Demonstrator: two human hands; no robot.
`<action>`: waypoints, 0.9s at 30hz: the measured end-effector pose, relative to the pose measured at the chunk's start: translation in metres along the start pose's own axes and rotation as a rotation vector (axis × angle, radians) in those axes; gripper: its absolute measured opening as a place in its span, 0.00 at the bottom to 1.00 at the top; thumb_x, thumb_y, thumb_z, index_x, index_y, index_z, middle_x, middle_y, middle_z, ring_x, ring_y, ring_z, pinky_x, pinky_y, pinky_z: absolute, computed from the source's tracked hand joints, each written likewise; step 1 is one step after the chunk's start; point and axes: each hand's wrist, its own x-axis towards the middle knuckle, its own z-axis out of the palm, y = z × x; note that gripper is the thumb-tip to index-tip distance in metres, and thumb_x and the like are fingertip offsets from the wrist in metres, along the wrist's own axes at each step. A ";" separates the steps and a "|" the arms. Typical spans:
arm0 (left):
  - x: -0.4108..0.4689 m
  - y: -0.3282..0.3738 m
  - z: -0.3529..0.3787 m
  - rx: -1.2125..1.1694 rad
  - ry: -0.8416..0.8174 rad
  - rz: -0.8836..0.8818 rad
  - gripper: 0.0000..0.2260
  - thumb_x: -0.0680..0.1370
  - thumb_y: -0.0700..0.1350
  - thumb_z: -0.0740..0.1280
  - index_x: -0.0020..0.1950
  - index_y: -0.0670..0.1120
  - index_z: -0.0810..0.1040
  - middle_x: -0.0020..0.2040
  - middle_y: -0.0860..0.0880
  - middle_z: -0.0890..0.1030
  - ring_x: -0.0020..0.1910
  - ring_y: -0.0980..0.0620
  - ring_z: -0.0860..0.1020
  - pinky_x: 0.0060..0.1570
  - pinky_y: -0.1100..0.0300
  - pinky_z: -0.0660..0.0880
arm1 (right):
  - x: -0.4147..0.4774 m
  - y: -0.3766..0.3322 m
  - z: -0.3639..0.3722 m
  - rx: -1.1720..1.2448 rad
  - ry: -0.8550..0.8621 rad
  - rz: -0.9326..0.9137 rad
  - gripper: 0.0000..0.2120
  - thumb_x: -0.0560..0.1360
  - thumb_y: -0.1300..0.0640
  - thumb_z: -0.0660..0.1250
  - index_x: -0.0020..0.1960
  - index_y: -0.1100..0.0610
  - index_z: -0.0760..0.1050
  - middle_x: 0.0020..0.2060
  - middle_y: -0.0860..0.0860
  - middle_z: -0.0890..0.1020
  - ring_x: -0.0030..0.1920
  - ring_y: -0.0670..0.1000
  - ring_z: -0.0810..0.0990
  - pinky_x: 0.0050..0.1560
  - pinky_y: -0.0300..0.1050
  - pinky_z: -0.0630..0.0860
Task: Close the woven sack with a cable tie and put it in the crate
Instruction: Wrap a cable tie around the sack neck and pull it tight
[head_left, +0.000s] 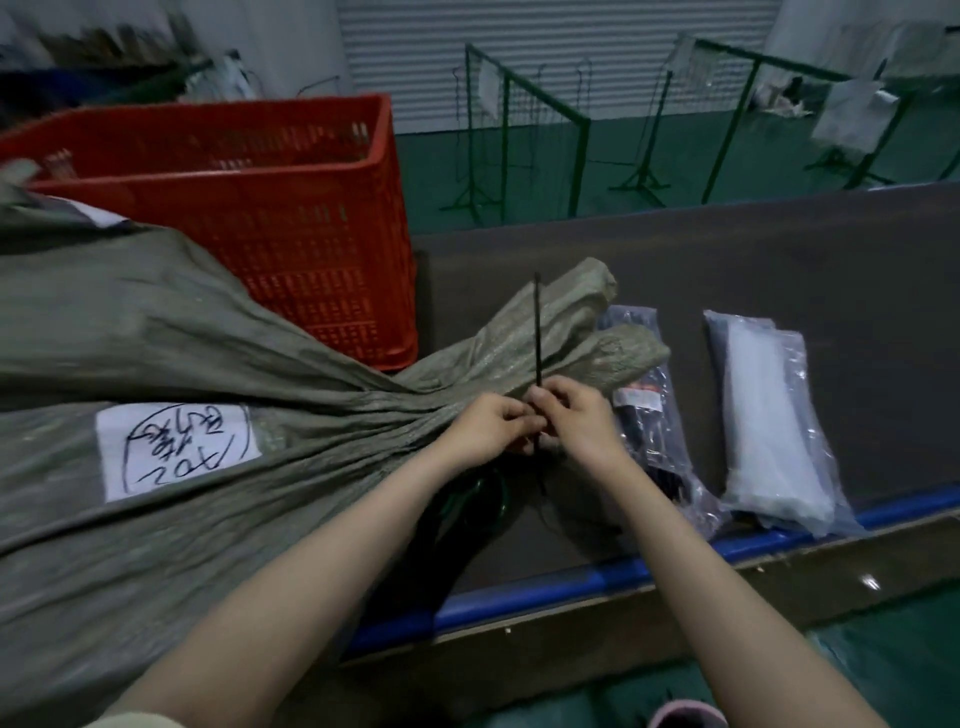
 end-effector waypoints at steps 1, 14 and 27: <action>-0.005 -0.001 -0.011 0.179 0.017 0.014 0.06 0.76 0.42 0.67 0.46 0.43 0.84 0.35 0.48 0.81 0.32 0.59 0.78 0.40 0.59 0.71 | -0.001 0.002 0.007 0.041 -0.017 0.054 0.11 0.77 0.62 0.61 0.38 0.58 0.77 0.33 0.55 0.79 0.31 0.47 0.78 0.32 0.33 0.71; -0.009 -0.055 -0.071 1.457 0.018 -0.362 0.43 0.73 0.50 0.69 0.77 0.52 0.41 0.77 0.38 0.48 0.75 0.32 0.52 0.71 0.41 0.56 | -0.027 0.007 0.062 -0.166 -0.654 0.610 0.13 0.78 0.63 0.55 0.37 0.59 0.72 0.26 0.54 0.80 0.24 0.49 0.77 0.24 0.38 0.71; -0.011 -0.055 -0.123 0.781 0.291 -0.250 0.17 0.74 0.39 0.61 0.62 0.43 0.64 0.57 0.37 0.76 0.56 0.35 0.76 0.48 0.52 0.71 | -0.026 -0.001 0.103 -0.313 -0.824 0.669 0.15 0.79 0.63 0.54 0.36 0.62 0.73 0.17 0.51 0.79 0.18 0.45 0.77 0.19 0.32 0.66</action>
